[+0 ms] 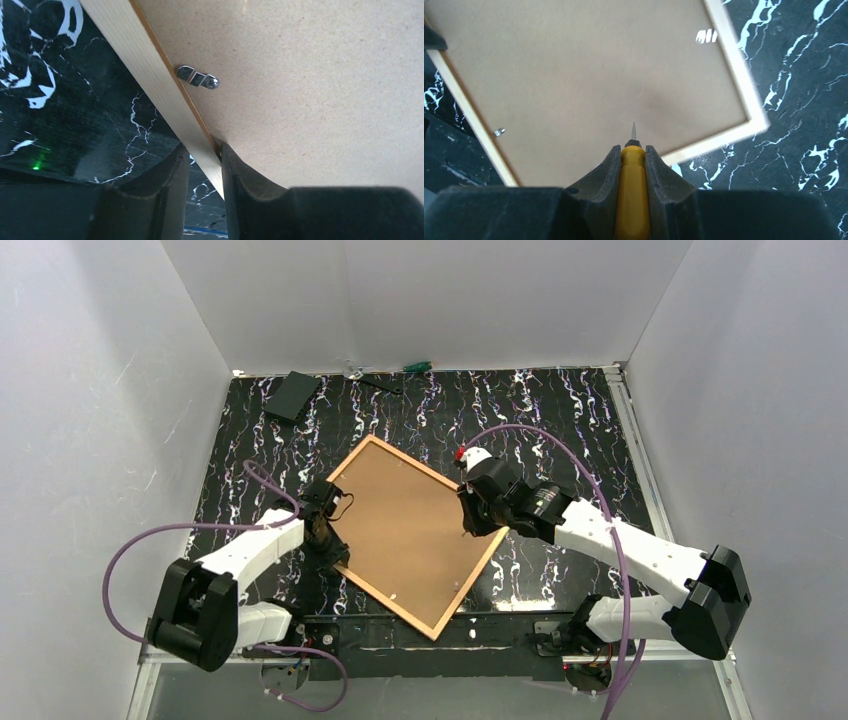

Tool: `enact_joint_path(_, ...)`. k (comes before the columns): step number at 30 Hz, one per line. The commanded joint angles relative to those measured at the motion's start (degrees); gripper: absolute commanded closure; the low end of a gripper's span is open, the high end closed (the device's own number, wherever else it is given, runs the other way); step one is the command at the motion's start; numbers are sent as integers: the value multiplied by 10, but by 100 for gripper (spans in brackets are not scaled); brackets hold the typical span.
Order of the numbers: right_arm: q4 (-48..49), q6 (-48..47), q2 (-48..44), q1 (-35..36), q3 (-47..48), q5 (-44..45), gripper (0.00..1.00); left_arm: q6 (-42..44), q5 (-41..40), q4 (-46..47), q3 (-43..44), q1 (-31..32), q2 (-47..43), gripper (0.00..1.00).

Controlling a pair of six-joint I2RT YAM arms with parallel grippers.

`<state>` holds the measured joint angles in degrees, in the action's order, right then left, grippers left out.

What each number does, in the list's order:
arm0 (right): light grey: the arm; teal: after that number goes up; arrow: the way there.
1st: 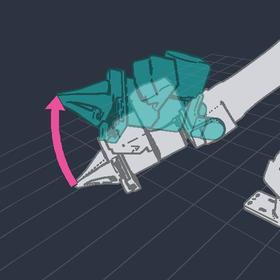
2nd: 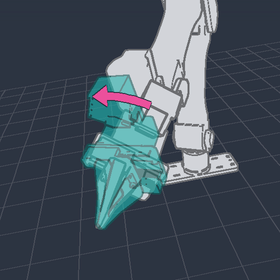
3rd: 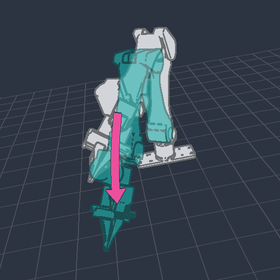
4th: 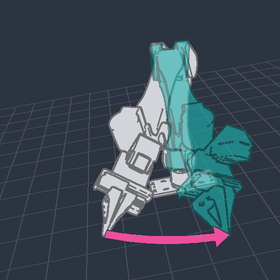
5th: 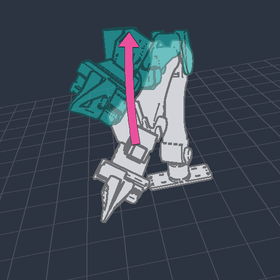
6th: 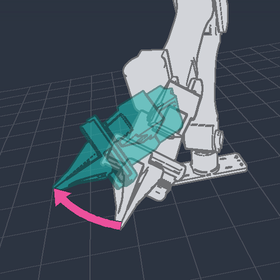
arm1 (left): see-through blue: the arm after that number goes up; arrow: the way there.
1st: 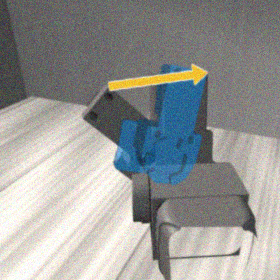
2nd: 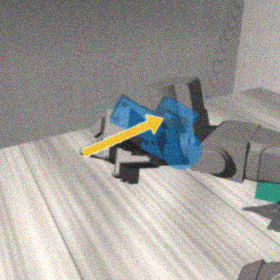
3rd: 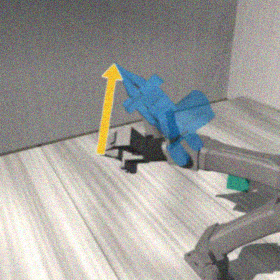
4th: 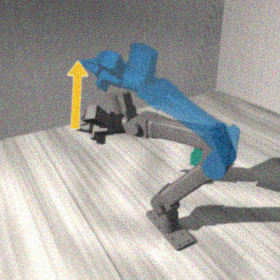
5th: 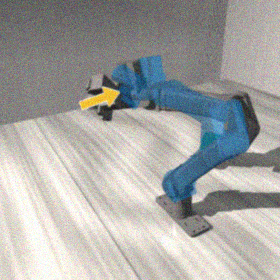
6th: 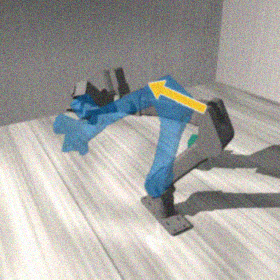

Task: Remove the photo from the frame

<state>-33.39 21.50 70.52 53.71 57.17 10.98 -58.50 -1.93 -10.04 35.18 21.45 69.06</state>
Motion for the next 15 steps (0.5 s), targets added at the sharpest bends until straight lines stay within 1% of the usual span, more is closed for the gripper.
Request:
enact_joint_path(1, 4, -20, -7, -18, 1, 3, 99, 133, -10, -119, 40, 10, 40, 100)
enact_joint_path(3, 2, -21, -4, -23, 4, 3, 99, 171, -19, -123, 59, 11, 45, 100)
enact_joint_path(7, 4, -9, 1, -35, 0, 7, 99, 222, -27, -132, 94, 10, 59, 100)
enact_joint_path(12, 15, -5, 9, -55, -2, 3, 99, 239, -16, -133, 125, 11, 90, 100)
enact_joint_path(15, -2, -14, 45, -71, 24, -1, 99, 234, -21, -132, 128, 11, 100, 100)
